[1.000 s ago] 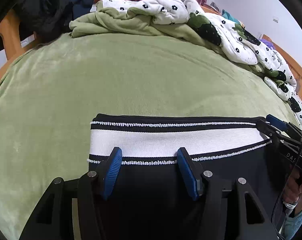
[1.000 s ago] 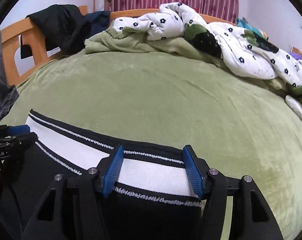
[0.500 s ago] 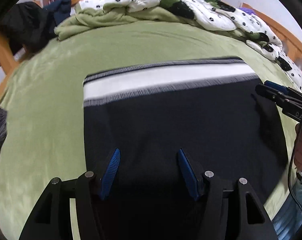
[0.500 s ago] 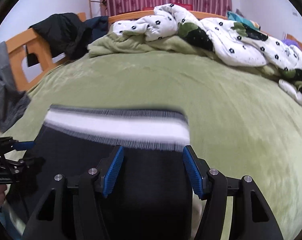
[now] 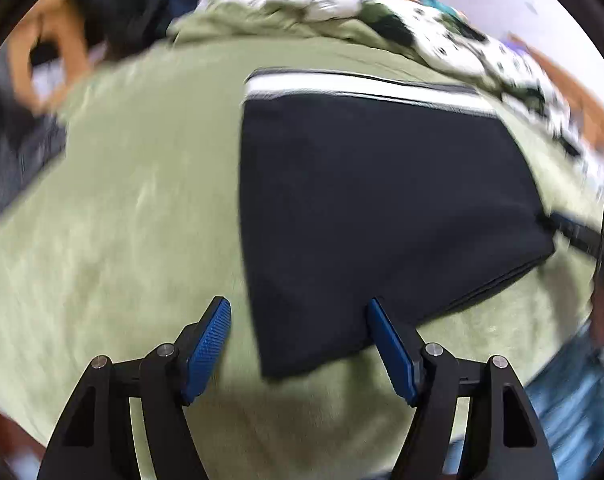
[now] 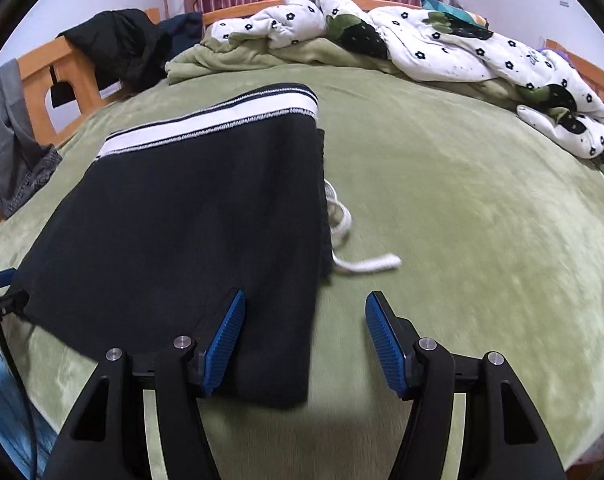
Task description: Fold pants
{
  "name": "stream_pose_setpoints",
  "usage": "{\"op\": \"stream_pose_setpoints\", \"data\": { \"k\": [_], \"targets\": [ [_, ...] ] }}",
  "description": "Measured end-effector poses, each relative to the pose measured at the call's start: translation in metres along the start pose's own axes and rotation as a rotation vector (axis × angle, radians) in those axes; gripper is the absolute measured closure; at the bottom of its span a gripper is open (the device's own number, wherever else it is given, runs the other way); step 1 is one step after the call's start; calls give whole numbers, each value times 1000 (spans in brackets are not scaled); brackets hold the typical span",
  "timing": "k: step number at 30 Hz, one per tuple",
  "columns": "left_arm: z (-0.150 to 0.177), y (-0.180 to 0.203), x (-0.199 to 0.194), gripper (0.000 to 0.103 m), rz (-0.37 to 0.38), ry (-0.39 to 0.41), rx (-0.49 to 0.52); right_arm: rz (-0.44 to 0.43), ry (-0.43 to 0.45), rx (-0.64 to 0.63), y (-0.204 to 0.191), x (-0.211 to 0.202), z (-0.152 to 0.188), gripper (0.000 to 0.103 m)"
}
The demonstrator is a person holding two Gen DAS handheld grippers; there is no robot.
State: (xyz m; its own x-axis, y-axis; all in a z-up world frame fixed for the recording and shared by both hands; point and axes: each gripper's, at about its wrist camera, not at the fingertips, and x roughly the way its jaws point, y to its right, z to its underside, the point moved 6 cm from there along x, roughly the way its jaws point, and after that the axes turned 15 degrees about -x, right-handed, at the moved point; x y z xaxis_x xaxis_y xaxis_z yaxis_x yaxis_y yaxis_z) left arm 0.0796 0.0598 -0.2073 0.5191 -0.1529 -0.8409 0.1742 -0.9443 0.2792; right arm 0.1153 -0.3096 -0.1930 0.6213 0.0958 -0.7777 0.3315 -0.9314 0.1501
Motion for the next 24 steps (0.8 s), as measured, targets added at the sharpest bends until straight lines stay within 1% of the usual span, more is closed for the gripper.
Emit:
{"op": "stream_pose_setpoints", "data": {
  "k": [2, 3, 4, 7, 8, 9, 10, 12, 15, 18, 19, 20, 22, 24],
  "targets": [
    [0, -3, -8, 35, 7, -15, -40, 22, -29, 11, -1, -12, 5, 43],
    [2, 0, -15, 36, -4, -5, -34, 29, -36, 21, -1, -19, 7, 43],
    [4, 4, -21, 37, -22, 5, -22, 29, -36, 32, -1, -28, 6, 43],
    [10, 23, -47, 37, -103, 37, 13, 10, -10, 53, -10, -64, 1, 43],
    [11, 26, -54, 37, -111, 38, 11, 10, 0, 50, -15, -80, -2, 43],
    [14, 30, -63, 37, -106, 37, 6, 13, 6, 48, -18, -90, -4, 43],
    [18, 38, -74, 37, -77, 35, 5, 19, 16, 46, -21, -103, -6, 42],
    [25, 46, -92, 37, -51, 40, -2, 24, 37, 42, -29, -128, -8, 42],
    [29, 58, -119, 36, -42, 80, -13, 44, 53, 26, -37, -160, -10, 42],
    [33, 62, -141, 35, -45, 96, -20, 80, 61, 30, -41, -180, -8, 40],
    [35, 63, -144, 33, -47, 99, -19, 90, 63, 32, -42, -185, -6, 33],
    [37, 65, -150, 31, -52, 106, -17, 92, 71, 35, -42, -190, -4, 21],
    [40, 66, -161, 29, -75, 132, -13, 82, 97, 35, -46, -201, 0, 11],
    [41, 65, -169, 27, -99, 159, -14, 86, 99, 27, -48, -207, 4, 8]
  ]
}}
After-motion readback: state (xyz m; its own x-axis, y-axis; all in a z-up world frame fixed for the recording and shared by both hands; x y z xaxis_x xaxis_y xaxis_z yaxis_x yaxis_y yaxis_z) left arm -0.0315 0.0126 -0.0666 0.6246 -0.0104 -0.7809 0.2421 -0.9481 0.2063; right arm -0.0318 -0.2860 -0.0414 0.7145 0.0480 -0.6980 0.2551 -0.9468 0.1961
